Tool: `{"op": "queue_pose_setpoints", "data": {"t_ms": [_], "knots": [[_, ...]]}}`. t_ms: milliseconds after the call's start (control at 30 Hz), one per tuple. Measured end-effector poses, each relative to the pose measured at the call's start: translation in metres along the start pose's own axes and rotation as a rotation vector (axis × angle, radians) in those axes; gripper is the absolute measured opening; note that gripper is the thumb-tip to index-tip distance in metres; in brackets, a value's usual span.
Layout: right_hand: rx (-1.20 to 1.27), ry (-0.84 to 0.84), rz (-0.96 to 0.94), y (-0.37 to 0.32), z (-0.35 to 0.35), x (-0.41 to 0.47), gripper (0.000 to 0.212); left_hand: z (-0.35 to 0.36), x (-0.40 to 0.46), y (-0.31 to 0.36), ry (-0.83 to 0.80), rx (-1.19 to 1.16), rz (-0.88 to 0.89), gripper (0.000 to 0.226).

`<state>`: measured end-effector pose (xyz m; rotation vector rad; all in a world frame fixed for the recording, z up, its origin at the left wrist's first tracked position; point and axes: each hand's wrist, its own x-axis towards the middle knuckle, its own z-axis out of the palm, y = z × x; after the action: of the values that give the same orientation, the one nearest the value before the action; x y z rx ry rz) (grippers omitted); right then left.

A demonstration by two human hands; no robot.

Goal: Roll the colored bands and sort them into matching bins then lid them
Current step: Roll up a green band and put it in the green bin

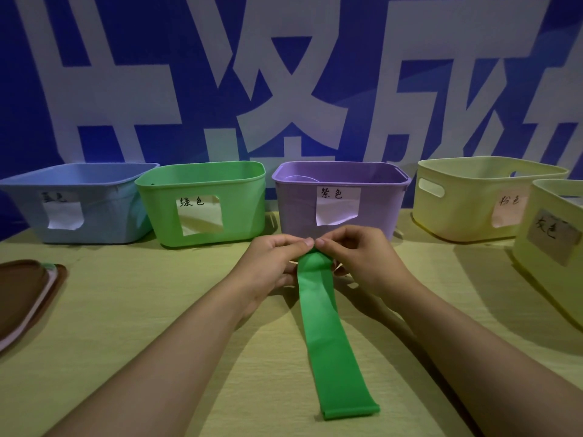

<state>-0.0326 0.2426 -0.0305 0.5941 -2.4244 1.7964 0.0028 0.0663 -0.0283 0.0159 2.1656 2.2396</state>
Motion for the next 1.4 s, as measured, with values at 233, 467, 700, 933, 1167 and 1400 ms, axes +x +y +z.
{"op": "queue_pose_setpoints", "data": {"t_ms": [233, 467, 700, 933, 1167, 1400], "knots": [[0.038, 0.013, 0.004, 0.0007, -0.0003, 0.0010, 0.013, -0.0004, -0.0019, 0.0015, -0.036, -0.007, -0.002, 0.029], [0.052, 0.014, -0.006, -0.0010, -0.0004, -0.0003, 0.011, -0.0004, -0.0005, -0.0001, -0.002, -0.023, 0.024, 0.027], [0.054, -0.025, 0.015, 0.0006, -0.0014, -0.0001, 0.013, -0.0011, 0.0007, -0.0025, 0.037, 0.005, 0.030, 0.025], [0.059, -0.015, 0.000, 0.0003, -0.0012, -0.0002, 0.016, -0.0008, -0.0004, -0.0015, 0.037, -0.023, 0.027, 0.025], [0.054, -0.007, -0.014, 0.0016, -0.0022, 0.0008, 0.016, -0.0004, -0.0008, 0.0006, 0.025, -0.037, 0.007, 0.025], [0.030, -0.012, -0.016, 0.0042, -0.0013, 0.0026, 0.016, 0.0006, -0.0014, 0.0006, 0.057, -0.058, 0.016, 0.017]]}}
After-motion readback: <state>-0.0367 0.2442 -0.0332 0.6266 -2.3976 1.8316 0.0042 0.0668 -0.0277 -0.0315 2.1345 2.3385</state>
